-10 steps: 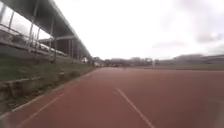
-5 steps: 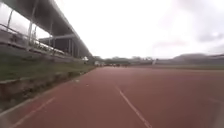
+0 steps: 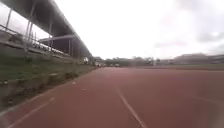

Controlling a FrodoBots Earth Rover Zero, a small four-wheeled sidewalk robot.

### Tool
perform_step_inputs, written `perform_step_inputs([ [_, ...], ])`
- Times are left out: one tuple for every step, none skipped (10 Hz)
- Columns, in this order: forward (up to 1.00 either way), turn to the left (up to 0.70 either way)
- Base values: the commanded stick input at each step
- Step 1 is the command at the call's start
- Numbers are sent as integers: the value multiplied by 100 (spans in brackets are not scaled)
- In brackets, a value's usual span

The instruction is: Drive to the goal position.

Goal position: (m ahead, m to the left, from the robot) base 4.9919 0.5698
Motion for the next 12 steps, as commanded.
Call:
perform_step_inputs([
  [70,1],
  [70,1],
  [70,1],
  [70,1],
  [70,1],
  [70,1],
  [70,1],
  [70,1],
  [70,1],
  [70,1],
  [70,1],
  [70,1],
])
